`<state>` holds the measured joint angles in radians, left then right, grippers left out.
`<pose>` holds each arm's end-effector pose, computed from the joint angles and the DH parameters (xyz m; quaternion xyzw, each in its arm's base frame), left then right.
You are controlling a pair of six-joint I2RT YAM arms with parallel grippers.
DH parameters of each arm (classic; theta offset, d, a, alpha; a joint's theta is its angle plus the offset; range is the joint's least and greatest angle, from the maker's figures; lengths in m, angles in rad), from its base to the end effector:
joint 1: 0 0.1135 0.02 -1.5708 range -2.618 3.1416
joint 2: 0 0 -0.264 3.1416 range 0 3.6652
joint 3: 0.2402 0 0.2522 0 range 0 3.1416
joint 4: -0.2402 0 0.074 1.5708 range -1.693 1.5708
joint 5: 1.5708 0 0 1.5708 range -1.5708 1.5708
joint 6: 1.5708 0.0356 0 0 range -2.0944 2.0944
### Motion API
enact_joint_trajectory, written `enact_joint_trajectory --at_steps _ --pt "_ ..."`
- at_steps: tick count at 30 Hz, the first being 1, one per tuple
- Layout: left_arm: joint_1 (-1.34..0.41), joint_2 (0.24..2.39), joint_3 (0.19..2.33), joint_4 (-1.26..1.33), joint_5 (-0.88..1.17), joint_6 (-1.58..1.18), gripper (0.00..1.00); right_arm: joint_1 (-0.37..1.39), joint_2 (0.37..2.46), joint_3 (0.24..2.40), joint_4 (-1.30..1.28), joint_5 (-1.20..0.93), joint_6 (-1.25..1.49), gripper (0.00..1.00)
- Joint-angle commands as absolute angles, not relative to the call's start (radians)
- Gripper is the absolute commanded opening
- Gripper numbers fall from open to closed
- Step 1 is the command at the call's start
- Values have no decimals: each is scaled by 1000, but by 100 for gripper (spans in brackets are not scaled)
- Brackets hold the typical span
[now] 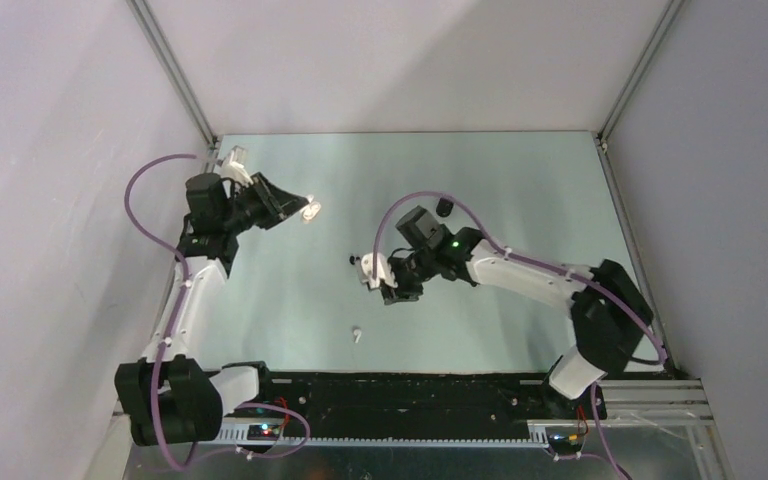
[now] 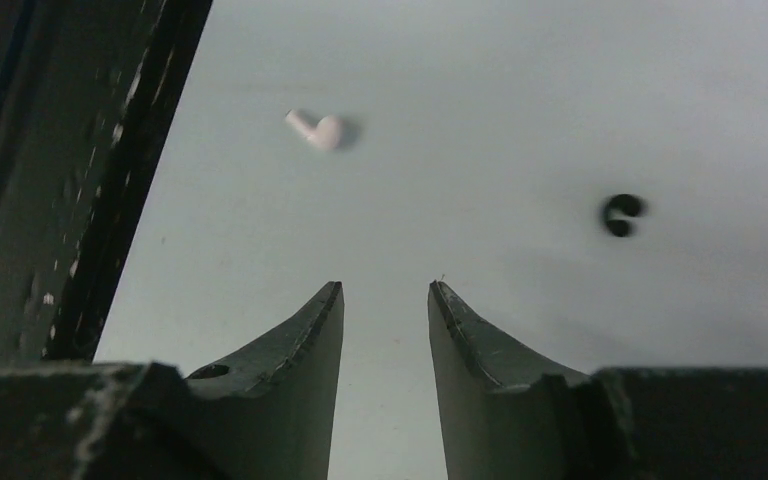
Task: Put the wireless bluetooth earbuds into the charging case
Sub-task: Pick up the earbud from the center of the board.
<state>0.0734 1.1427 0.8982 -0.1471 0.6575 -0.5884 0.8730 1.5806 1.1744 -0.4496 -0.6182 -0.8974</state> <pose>0.2579 -0.0028 0.3136 -0.0858 0.8023 -0.3935 0.4406 0.2019 0.2729 0.2580 -0.7581 0.4826 0.2809 0.3368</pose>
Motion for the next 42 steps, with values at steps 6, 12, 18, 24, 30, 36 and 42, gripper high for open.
enact_joint_trajectory --at_steps 6,12,18,24,30,36,42 --pt "123 1098 888 -191 657 -537 0 940 1814 1321 -633 -598 -1427 39" --pt "128 1091 871 -190 685 -548 0 985 1910 1359 -641 -588 -1537 44" --pt "136 1103 877 -190 703 -566 0 1018 1987 1415 -654 -584 -1609 46" --pt "136 1112 878 -188 699 -571 0 1040 2068 1512 -773 -588 -1687 46" --pt "137 1115 878 -188 700 -568 0 1042 2130 1586 -857 -590 -1750 45" --pt "138 1120 877 -187 702 -569 0 1051 2175 1654 -990 -597 -1826 43" --pt "138 1130 882 -187 715 -572 0 1065 2201 1687 -1089 -616 -1884 40"
